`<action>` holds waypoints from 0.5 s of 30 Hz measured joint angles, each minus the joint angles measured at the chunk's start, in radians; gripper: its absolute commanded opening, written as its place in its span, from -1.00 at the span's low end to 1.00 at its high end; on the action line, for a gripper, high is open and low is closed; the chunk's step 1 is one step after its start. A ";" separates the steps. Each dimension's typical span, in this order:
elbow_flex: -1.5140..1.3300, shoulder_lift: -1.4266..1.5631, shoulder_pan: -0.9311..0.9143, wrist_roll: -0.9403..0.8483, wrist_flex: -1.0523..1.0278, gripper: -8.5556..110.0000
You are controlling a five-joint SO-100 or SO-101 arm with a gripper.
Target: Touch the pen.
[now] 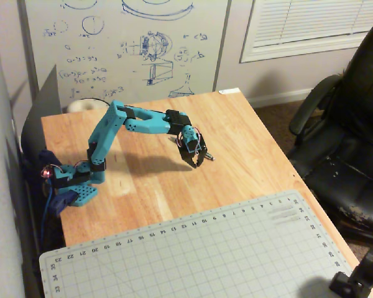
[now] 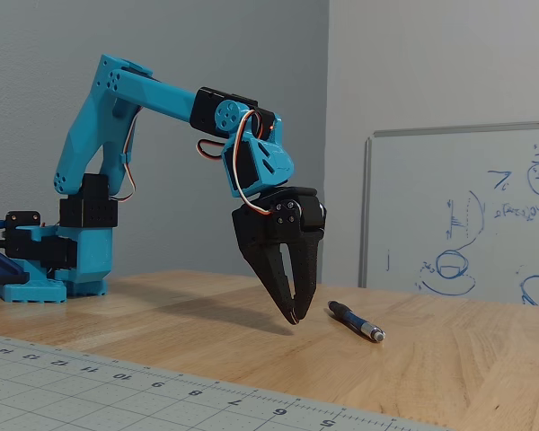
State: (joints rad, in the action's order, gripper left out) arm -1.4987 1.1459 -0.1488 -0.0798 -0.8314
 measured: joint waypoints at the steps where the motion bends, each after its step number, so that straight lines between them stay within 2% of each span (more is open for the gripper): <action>1: 0.000 0.000 0.000 0.000 0.000 -0.85; 4: -0.075 0.052 0.049 0.000 -0.086 -0.85; 6: -0.276 0.199 0.103 0.000 -0.212 -0.85; 13: -1.285 0.953 0.121 0.000 -0.336 -0.85; 15: -1.384 1.244 0.130 -0.003 -0.322 -0.85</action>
State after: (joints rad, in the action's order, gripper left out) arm -2.8823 2.3899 -0.0184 -0.0828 -1.1536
